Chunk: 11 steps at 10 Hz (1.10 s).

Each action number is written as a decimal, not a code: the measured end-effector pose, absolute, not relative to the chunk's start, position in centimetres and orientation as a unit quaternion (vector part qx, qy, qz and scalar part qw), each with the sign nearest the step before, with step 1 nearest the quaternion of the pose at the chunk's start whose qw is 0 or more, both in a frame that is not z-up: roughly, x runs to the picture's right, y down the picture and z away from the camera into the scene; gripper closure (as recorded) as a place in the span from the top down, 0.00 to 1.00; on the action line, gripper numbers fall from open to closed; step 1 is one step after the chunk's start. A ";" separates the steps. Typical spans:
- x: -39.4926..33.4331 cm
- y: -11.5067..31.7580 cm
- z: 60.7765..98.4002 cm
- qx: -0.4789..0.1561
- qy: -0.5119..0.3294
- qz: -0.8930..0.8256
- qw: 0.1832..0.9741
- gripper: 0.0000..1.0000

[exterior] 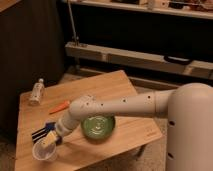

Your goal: Pick up the ceramic cup

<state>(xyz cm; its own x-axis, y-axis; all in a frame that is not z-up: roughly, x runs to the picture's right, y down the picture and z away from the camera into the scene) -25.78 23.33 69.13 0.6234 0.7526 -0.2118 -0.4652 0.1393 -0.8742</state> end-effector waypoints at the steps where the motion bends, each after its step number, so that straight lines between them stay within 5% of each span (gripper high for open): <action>1: -25.9 23.3 69.2 -0.511 -0.138 0.411 0.743 0.57; 11: -27.5 24.7 69.9 -0.521 -0.092 0.392 0.753 0.52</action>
<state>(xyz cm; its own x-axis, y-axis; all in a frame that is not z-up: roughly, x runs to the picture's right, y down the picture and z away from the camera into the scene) -27.47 24.67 69.87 0.6751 0.6865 -0.2701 -0.4949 0.1500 -0.8559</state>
